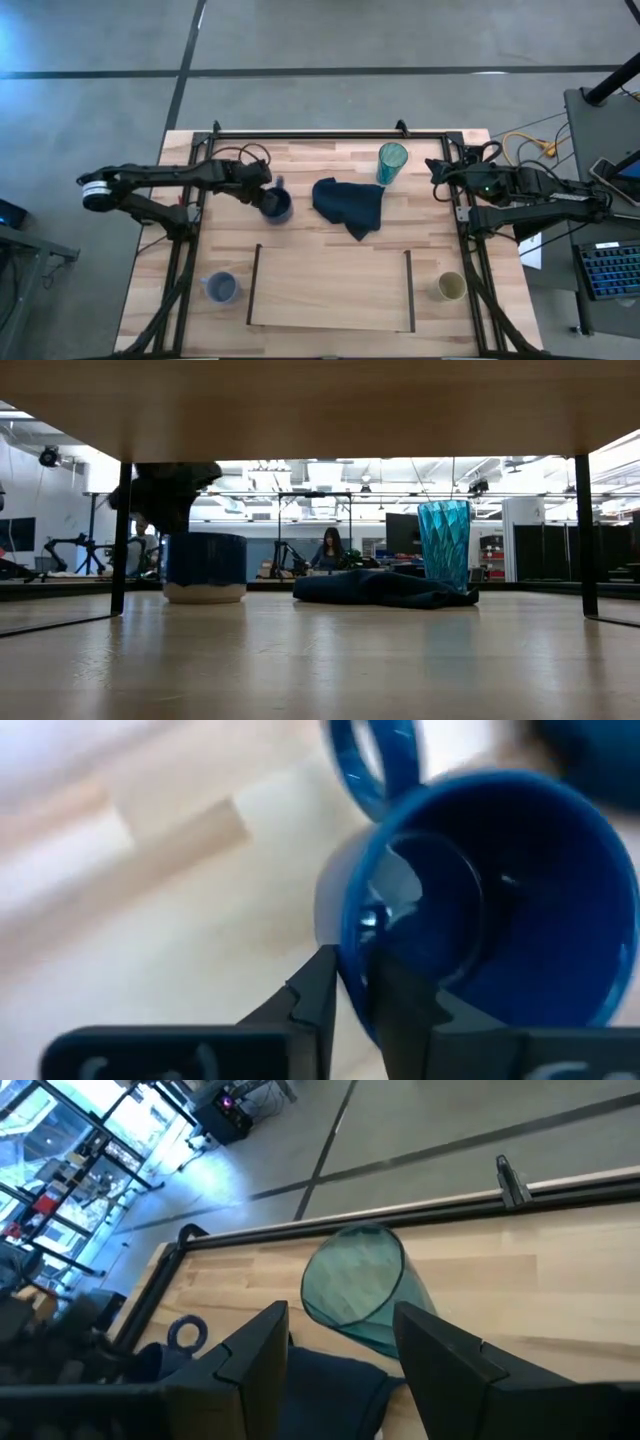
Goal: Stack small to large cups/mugs on shelf
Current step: Put the dark blue mug on the shelf
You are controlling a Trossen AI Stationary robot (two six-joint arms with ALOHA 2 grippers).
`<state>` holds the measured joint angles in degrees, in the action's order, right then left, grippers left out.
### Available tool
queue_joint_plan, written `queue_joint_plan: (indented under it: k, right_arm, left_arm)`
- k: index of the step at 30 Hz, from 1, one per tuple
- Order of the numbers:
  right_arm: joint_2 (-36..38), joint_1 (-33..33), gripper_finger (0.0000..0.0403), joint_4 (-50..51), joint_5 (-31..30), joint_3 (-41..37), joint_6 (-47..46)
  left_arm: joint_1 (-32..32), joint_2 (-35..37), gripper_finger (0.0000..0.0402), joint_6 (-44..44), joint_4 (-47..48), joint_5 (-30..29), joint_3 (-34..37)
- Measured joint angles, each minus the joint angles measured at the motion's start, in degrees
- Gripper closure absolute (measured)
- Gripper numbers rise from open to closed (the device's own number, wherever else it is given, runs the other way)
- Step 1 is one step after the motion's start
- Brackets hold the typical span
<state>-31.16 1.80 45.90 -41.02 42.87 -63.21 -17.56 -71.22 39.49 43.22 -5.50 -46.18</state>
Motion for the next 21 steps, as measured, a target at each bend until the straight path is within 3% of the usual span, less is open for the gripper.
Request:
queue_joint_plan:
  k: [3,7,13,21]
  right_arm:
    - [0.00,0.00,0.0227,1.36,0.94,0.00,-1.49]
    - [-0.02,-0.01,0.0227,2.13,2.46,0.00,-2.62]
    - [-0.13,0.00,0.0227,2.22,2.47,0.00,-2.81]
    - [-0.36,0.00,0.0227,2.35,2.19,0.00,-2.41]
  left_arm:
    - [-1.40,0.02,0.0391,-18.02,0.15,-2.94,-0.84]
    - [-4.40,0.04,0.0387,-27.63,0.28,-6.80,-2.54]
    - [-6.24,1.20,0.0355,-27.93,-0.45,-4.79,-5.77]
    - [-6.85,0.21,0.0348,-24.49,0.53,-2.74,-2.58]
